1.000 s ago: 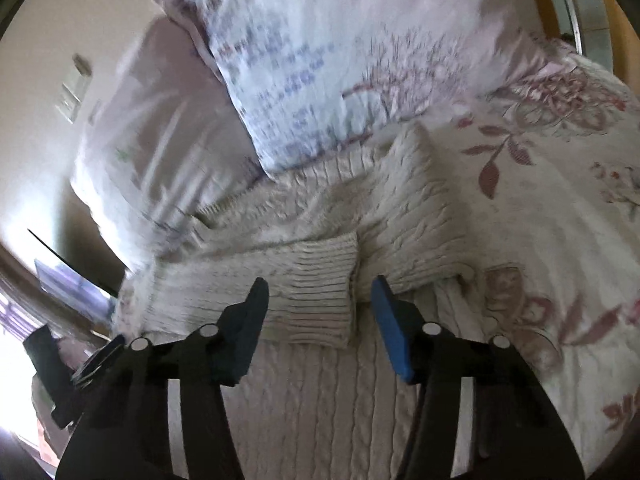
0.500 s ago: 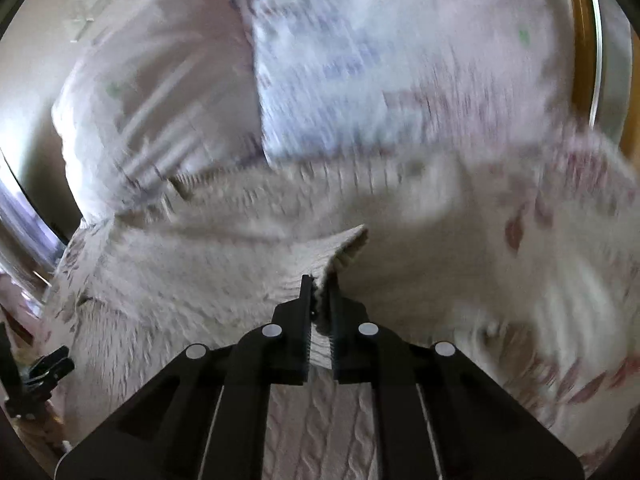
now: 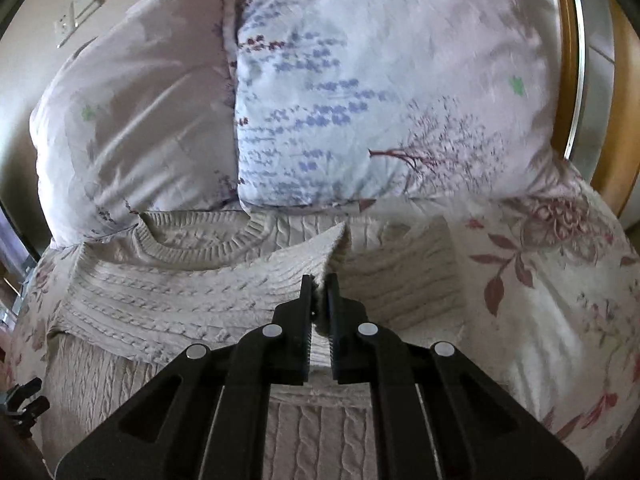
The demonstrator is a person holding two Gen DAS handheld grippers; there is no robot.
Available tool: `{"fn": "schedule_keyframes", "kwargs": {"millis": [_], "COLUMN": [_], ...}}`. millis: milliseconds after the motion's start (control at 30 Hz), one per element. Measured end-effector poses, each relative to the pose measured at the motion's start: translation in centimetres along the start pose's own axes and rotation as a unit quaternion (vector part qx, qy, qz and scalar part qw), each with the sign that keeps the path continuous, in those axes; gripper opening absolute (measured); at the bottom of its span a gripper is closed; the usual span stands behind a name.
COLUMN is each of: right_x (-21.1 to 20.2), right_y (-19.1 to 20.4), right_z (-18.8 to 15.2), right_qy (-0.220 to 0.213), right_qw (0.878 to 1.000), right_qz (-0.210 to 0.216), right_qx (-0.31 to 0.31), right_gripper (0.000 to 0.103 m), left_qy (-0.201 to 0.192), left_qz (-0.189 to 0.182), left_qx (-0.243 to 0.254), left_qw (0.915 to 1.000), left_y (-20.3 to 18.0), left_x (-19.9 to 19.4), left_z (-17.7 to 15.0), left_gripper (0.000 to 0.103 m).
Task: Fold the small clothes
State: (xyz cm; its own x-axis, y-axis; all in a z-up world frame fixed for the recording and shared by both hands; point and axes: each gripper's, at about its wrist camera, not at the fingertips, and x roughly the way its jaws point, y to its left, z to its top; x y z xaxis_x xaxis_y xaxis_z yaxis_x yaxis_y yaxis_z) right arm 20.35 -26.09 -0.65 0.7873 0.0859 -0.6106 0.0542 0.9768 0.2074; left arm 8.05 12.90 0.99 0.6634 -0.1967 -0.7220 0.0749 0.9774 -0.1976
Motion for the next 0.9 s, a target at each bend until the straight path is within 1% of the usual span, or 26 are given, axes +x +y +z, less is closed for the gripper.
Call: {"fn": "schedule_keyframes", "kwargs": {"millis": [100,167,233,267,300,333,367,400,433,467,533,633,667,700,767,867,900], "right_x": [1.0,2.1,3.2,2.9,2.2,1.0,0.0,-1.4,-2.5,-3.8,-5.4,-6.8,-7.1,-7.4,-7.8,-8.4,-8.6], "right_y": [0.4,0.3,0.0,-0.2,-0.5,-1.1,-1.8,-2.6,-3.2,-4.2,-6.0,-9.3,-10.0,-10.6,-10.9,-10.8,-10.7], "right_z": [-0.6,-0.9,-1.3,-1.4,-1.5,-1.5,-1.6,-1.8,-2.1,-2.5,-3.3,-5.4,-5.9,-6.8,-8.3,-10.2,-10.8], "right_qy": [0.017,0.041,0.065,0.063,0.059,0.054,0.047,0.034,0.027,0.022,0.028,0.059,0.066,0.075,0.089,0.106,0.110], "right_qw": [1.000,0.999,0.997,0.997,0.997,0.998,0.998,0.998,0.998,0.997,0.995,0.986,0.984,0.981,0.977,0.971,0.968], "right_qz": [-0.016,-0.032,-0.046,-0.043,-0.040,-0.032,-0.018,0.000,0.008,0.019,0.037,0.079,0.089,0.101,0.115,0.136,0.150], "right_qx": [-0.004,-0.005,-0.005,0.002,0.009,0.025,0.038,0.054,0.063,0.073,0.091,0.132,0.141,0.149,0.158,0.163,0.167], "right_gripper": [0.007,0.007,0.009,0.013,0.021,0.027,0.047,0.063,0.064,0.065,0.065,0.064,0.062,0.058,0.056,0.049,0.047], "left_qy": [-0.003,-0.005,-0.006,-0.006,-0.006,-0.006,-0.007,-0.008,-0.009,-0.010,-0.012,-0.012,-0.012,-0.012,-0.013,-0.013,-0.012], "left_qz": [-0.001,-0.005,-0.015,-0.022,-0.029,-0.038,-0.046,-0.052,-0.058,-0.065,-0.078,-0.099,-0.104,-0.110,-0.119,-0.134,-0.140], "left_qx": [0.002,0.000,-0.008,-0.012,-0.017,-0.023,-0.028,-0.032,-0.036,-0.041,-0.051,-0.066,-0.070,-0.073,-0.080,-0.090,-0.093], "left_qw": [1.0000,1.0000,0.9998,0.9997,0.9994,0.9990,0.9985,0.9981,0.9976,0.9970,0.9956,0.9928,0.9920,0.9911,0.9896,0.9869,0.9857], "left_y": [-0.1,-0.1,0.1,0.2,0.3,0.4,0.5,0.6,0.8,0.9,1.2,1.4,1.5,1.5,1.5,1.5,1.6], "left_x": [0.0,0.0,-0.2,-0.3,-0.4,-0.6,-0.8,-0.9,-1.1,-1.2,-1.5,-1.7,-1.8,-1.9,-2.3,-2.8,-3.0], "left_z": [0.0,-0.1,-0.2,-0.2,-0.2,-0.4,-0.6,-0.7,-0.8,-0.9,-1.2,-1.6,-1.8,-2.0,-2.5,-3.4,-3.7], "left_gripper": [0.078,0.078,0.078,0.078,0.078,0.078,0.078,0.078,0.077,0.076,0.073,0.069,0.068,0.066,0.063,0.058,0.054]}}
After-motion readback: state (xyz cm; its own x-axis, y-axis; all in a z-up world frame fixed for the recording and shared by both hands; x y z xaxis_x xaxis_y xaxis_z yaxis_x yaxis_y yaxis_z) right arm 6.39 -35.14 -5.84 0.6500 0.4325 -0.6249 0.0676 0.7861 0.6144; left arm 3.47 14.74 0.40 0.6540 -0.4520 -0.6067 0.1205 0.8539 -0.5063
